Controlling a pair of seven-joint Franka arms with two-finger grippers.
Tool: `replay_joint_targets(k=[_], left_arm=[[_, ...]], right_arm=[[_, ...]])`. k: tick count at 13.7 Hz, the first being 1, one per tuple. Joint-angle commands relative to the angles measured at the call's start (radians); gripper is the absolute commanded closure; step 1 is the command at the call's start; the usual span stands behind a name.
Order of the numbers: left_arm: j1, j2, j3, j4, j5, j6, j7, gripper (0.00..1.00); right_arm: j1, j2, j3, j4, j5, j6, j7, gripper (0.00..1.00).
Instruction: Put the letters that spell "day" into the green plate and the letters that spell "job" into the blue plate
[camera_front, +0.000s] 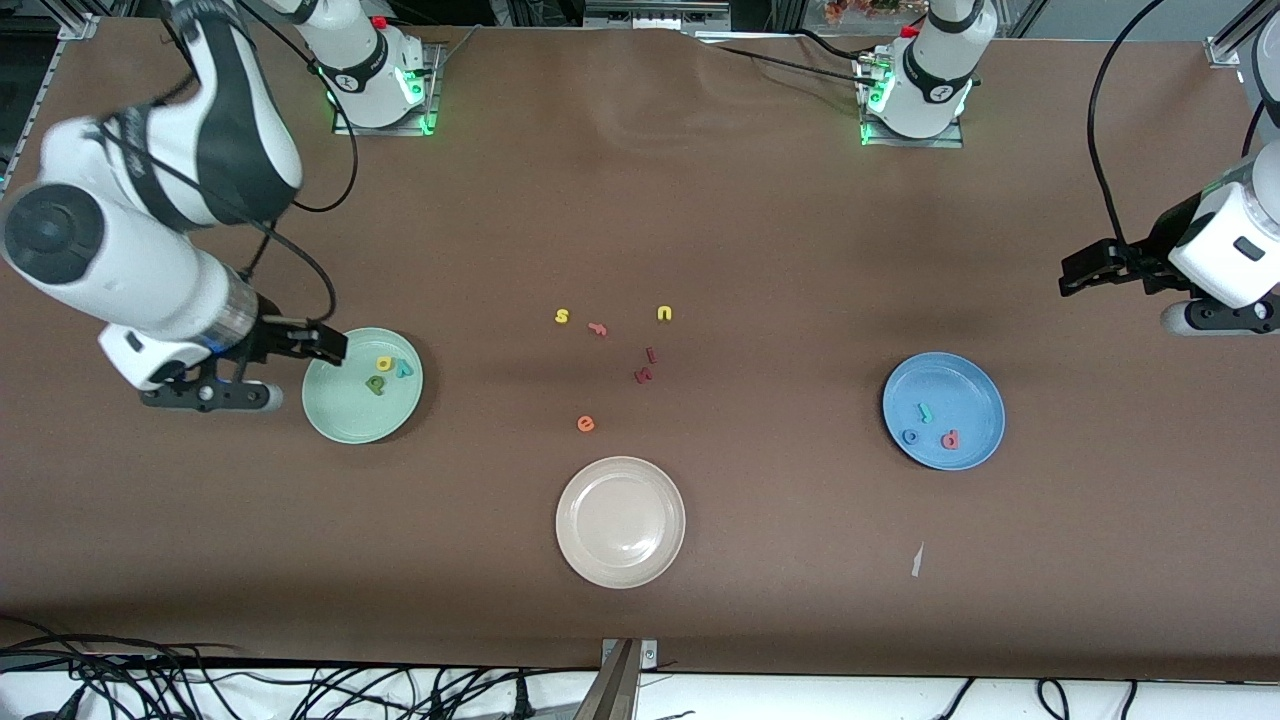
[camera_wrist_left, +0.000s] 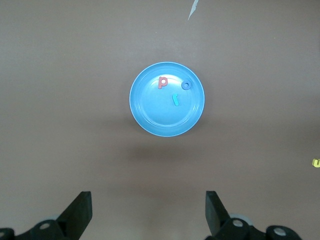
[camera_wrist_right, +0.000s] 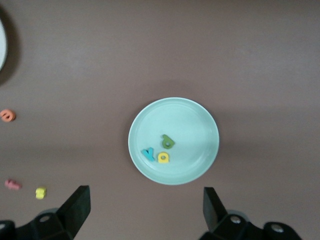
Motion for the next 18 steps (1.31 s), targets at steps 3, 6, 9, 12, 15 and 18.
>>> replay_joint_targets(k=[3,6,9,12,15,18], left_arm=[[0.019,0.018,0.005,0.038,-0.024,-0.026,0.030,0.00],[0.019,0.018,0.004,0.038,-0.024,-0.026,0.028,0.00],[0.019,0.018,0.004,0.038,-0.023,-0.026,0.025,0.00],[0.016,0.018,0.004,0.038,-0.023,-0.028,0.022,0.00],[0.010,0.018,0.002,0.038,-0.023,-0.031,0.018,0.00],[0.013,0.018,0.002,0.038,-0.024,-0.032,0.019,0.00]], right_arm=[[-0.005,-0.115,-0.002,0.030,-0.005,-0.148,-0.061,0.00],[-0.006,-0.124,-0.004,0.023,-0.010,-0.142,-0.061,0.00],[-0.011,-0.158,-0.010,-0.027,-0.012,-0.137,-0.066,0.00],[-0.011,-0.152,-0.008,-0.014,-0.012,-0.148,-0.067,0.00],[-0.009,-0.152,-0.007,-0.009,-0.007,-0.145,-0.066,0.00],[-0.006,-0.149,-0.004,-0.009,-0.005,-0.140,-0.063,0.00]])
